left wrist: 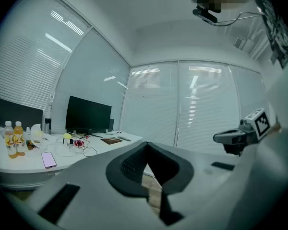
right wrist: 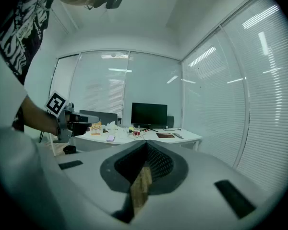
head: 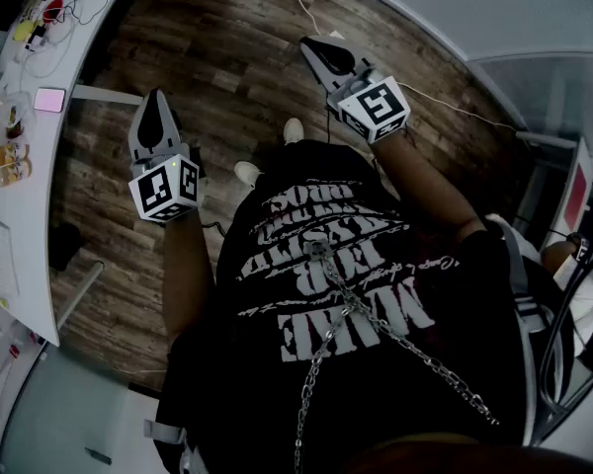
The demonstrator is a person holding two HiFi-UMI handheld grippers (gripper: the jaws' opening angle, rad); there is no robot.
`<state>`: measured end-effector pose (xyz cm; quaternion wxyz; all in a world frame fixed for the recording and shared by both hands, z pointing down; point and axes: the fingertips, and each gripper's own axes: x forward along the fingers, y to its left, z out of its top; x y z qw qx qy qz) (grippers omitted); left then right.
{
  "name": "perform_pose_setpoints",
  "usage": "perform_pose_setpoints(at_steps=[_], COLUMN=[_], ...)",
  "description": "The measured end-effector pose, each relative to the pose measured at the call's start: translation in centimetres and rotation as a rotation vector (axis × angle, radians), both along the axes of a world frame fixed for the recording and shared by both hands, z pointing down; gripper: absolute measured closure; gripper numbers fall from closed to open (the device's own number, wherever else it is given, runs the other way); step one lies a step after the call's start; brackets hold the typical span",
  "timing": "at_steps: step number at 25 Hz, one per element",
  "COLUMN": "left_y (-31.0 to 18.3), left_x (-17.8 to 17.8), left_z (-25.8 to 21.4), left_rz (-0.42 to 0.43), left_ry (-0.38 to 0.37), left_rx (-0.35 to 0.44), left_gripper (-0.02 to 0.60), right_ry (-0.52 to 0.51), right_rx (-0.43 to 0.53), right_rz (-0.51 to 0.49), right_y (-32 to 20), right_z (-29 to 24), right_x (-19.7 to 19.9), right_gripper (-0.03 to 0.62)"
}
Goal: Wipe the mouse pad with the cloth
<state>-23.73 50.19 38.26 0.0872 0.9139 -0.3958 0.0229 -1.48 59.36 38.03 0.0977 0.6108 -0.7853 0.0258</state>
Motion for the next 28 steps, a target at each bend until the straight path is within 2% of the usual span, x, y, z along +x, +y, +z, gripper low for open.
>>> perform_pose_setpoints(at_steps=[6,13,18,23,28], left_y=[-0.9,-0.8,-1.0,-1.2,-5.4], left_x=[2.9,6.7,7.7,8.5,7.3], left_z=[-1.0,-2.3,-3.6,-2.2,-1.0], left_rz=[-0.026,-0.046,-0.105,-0.106,-0.147], left_ry=[0.019,-0.032,-0.024,-0.049,-0.042], left_rx=[0.010,0.051,0.081,0.047,0.018], left_gripper=[0.581,0.581,0.581,0.581,0.581], right_ry=[-0.016,-0.074,-0.115,-0.125,-0.127], right_rx=[0.009,0.017,0.050,0.026,-0.003], right_rz=[-0.011,-0.071,-0.130,-0.139,-0.145], right_y=[-1.3,-1.5,-1.6,-2.6,-7.2], right_z=[-0.1,-0.8,-1.6,-0.5,0.8], right_x=[2.8,6.4,8.6,9.7,9.0], right_gripper=[0.594,0.594,0.594,0.592,0.592])
